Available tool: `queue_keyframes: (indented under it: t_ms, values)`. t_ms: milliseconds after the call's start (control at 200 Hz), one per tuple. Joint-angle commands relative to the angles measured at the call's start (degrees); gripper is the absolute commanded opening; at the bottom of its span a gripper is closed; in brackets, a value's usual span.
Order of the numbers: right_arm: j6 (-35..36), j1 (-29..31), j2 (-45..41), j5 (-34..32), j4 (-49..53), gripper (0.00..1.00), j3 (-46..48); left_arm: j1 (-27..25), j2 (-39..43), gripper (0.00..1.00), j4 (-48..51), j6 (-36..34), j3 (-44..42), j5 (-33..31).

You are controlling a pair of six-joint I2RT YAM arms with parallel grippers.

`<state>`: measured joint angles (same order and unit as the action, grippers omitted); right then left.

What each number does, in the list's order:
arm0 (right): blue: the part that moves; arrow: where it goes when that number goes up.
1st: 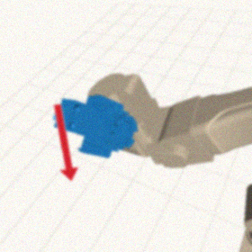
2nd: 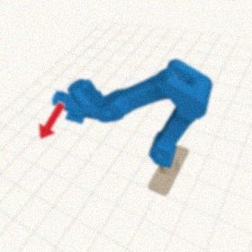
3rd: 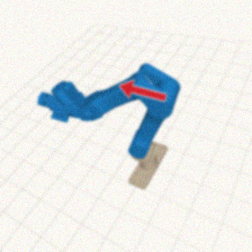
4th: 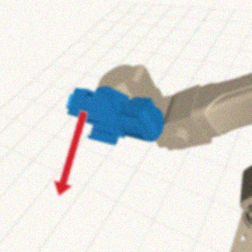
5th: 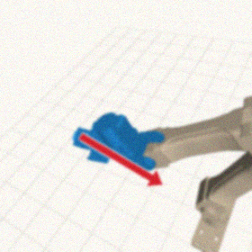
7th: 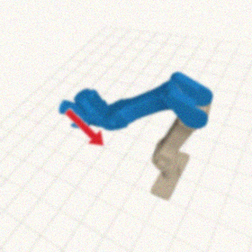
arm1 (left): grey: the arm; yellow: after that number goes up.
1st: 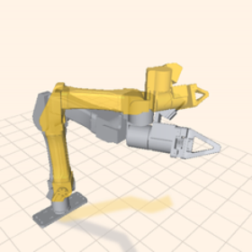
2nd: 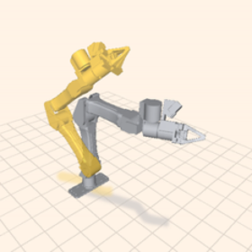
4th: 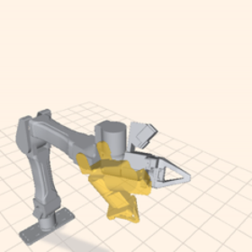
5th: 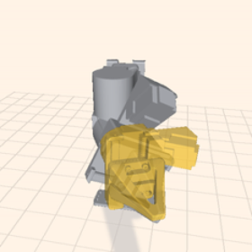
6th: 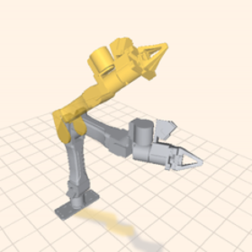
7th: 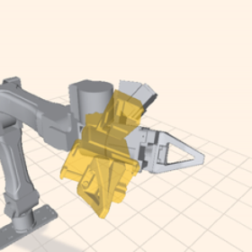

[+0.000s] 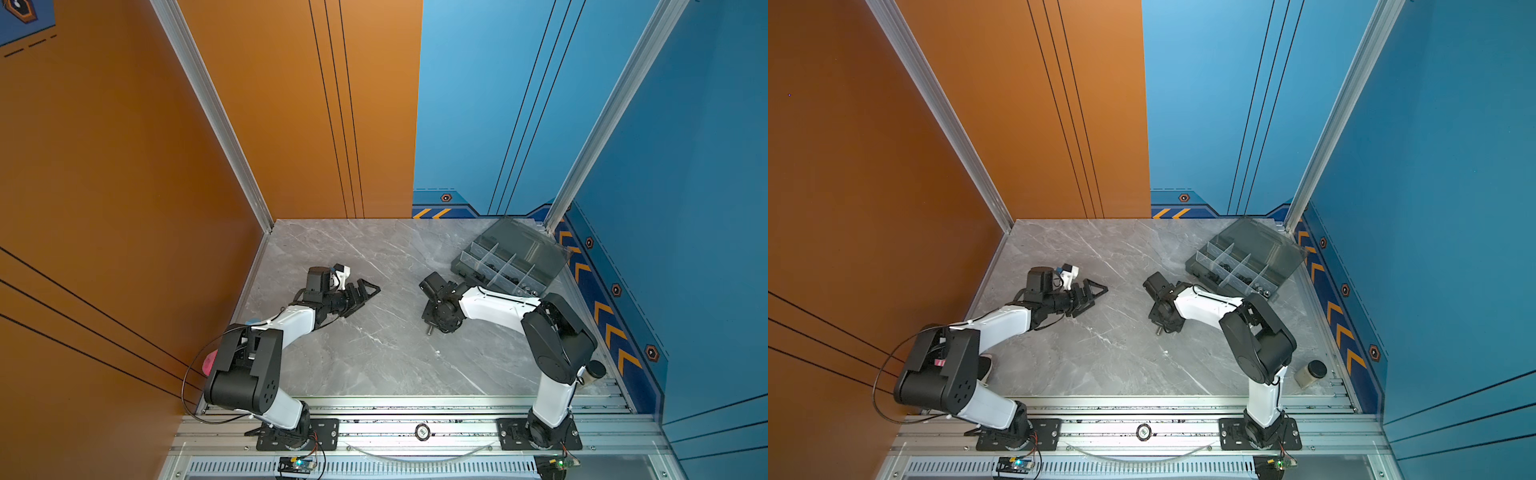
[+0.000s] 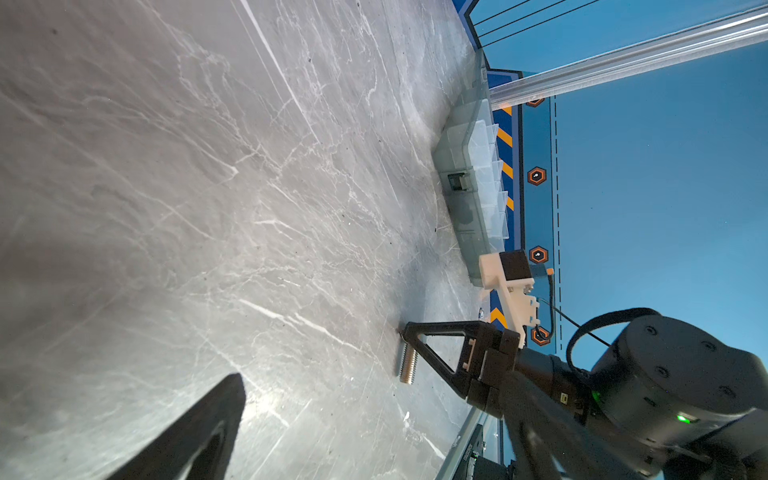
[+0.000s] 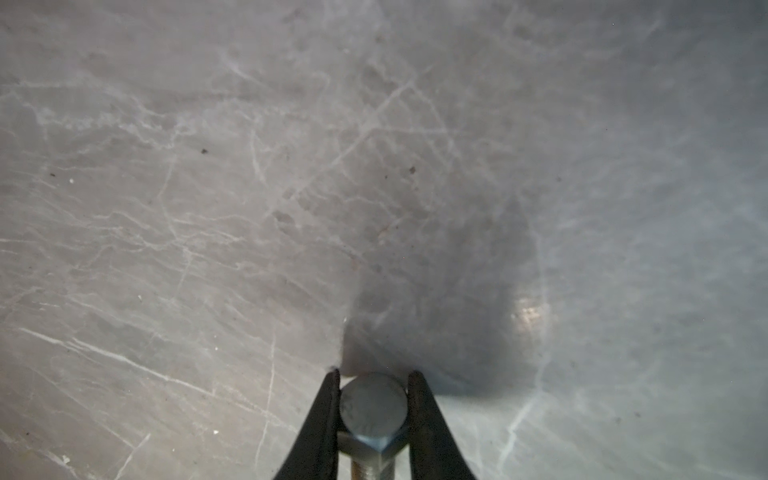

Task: Sort the screws and nuts into containers
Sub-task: 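Lift the silver bolt and carry it over the compartment box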

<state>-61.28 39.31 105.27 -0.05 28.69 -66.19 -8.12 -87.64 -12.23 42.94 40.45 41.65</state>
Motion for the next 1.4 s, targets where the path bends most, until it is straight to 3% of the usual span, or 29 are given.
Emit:
queue_keyframes:
  t_ms: [0,300,616,836,1181,1397]
  values:
    - [3.6,-0.7,-4.2,-1.0,0.0,0.0,0.9,0.6,1.1,0.98,-0.1,-0.7,-0.7,1.1]
    - [9.0,-8.9,-12.6,-1.1,4.8,0.0,1.4,0.7,1.0,0.98,-0.1,-0.6,-0.6,1.2]
    - [16.2,-28.0,-19.3,-1.8,11.8,0.0,1.0,0.8,0.7,0.98,-0.3,-0.5,0.0,1.1]
    - [24.8,-37.7,-15.5,-1.2,14.3,0.0,-3.0,0.8,0.7,0.98,0.4,-0.4,0.6,1.1]
    - [50.9,-39.3,-7.8,1.1,13.9,0.0,-13.5,0.7,1.5,0.98,0.8,-0.3,0.2,-0.1]
    - [67.3,-35.6,-7.0,-7.7,13.1,0.0,-16.3,0.7,1.0,0.98,0.8,-0.2,0.6,-0.2]
